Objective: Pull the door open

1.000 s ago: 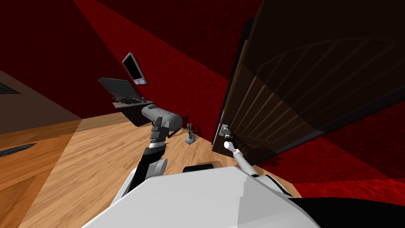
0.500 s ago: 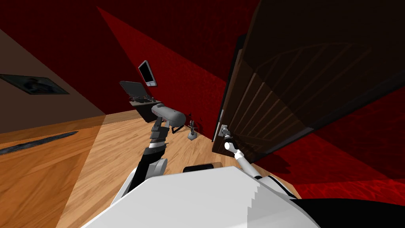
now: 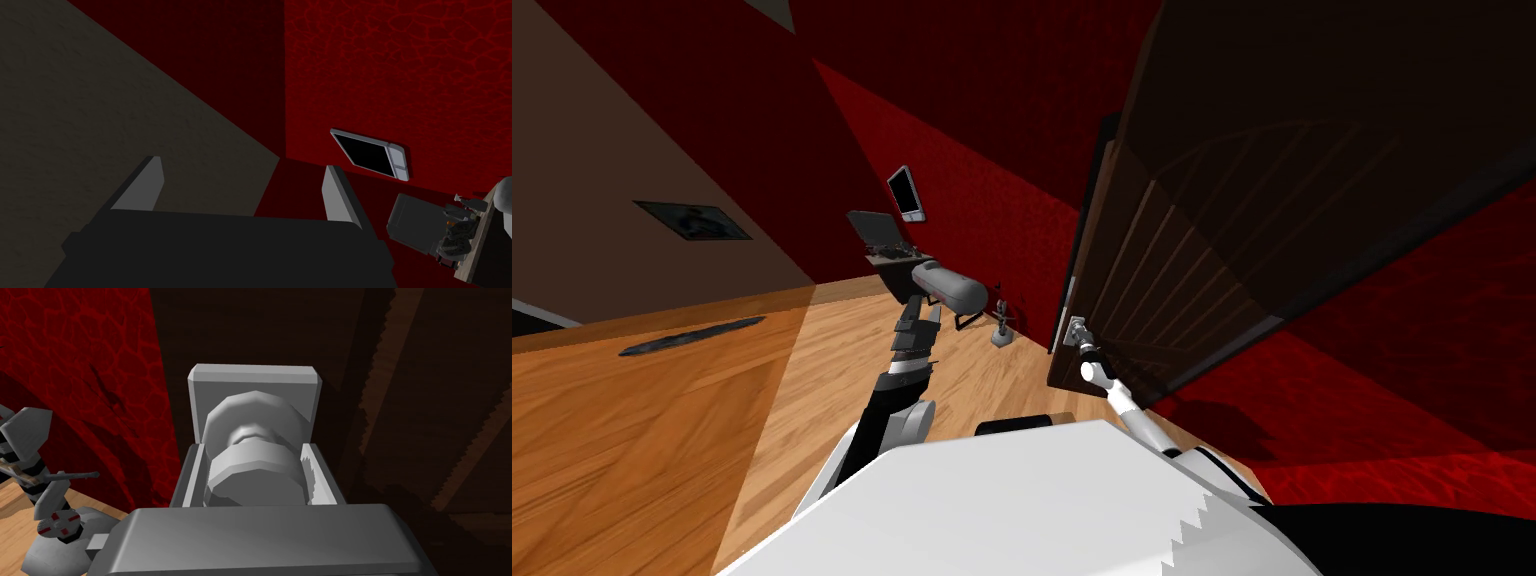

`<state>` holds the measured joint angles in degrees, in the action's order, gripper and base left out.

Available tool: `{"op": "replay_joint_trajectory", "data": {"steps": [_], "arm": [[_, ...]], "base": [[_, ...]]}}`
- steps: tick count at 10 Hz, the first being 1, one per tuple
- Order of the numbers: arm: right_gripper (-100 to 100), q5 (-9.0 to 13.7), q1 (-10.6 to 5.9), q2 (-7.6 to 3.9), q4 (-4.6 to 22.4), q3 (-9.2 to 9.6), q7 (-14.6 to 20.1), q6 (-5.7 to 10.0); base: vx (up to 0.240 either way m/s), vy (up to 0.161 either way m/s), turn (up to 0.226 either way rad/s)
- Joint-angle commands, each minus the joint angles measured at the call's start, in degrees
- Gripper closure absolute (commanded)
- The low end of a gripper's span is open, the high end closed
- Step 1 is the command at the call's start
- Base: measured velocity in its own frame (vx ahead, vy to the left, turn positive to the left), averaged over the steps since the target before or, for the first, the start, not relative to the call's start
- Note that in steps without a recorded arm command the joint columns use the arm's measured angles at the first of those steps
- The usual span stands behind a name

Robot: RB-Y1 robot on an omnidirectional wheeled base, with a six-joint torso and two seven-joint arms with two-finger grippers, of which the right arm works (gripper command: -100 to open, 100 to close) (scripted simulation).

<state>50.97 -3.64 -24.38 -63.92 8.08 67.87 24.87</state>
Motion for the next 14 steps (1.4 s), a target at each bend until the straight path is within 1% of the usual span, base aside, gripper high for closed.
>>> {"op": "replay_joint_trajectory", "data": {"steps": [1, 2, 3, 7, 8, 9, 10, 11, 14], "arm": [[100, -0.11, 0.47, -0.84, -0.74, 1.04, 0.97, 0.27], [100, -0.16, 0.76, -1.35, -1.17, 1.67, 1.52, 0.42], [100, -0.26, 1.24, -2.19, -1.88, 2.71, 2.42, 0.65], [100, -0.5, 2.56, -4.51, -3.83, 5.55, 4.91, 1.29], [100, -0.55, 2.82, -4.96, -4.21, 6.11, 5.4, 1.42], [100, -0.53, 2.56, -4.73, -3.83, 5.74, 5.05, 1.28], [100, -0.69, 3.22, -5.68, -4.49, 6.99, 6.09, 1.64], [100, -0.73, 3.35, -5.95, -4.67, 7.28, 6.36, 1.77], [100, -1.0, 4.28, -7.86, -5.95, 9.28, 8.19, 2.7]], "base": [[-0.227, -0.069, 0.121], [-0.222, -0.074, 0.128], [-0.241, -0.073, 0.142], [-0.226, -0.065, 0.107], [-0.216, -0.045, 0.088], [-0.088, -0.015, 0.023], [-0.134, -0.033, 0.099], [-0.202, -0.049, 0.104], [-0.208, -0.089, 0.109]]}}
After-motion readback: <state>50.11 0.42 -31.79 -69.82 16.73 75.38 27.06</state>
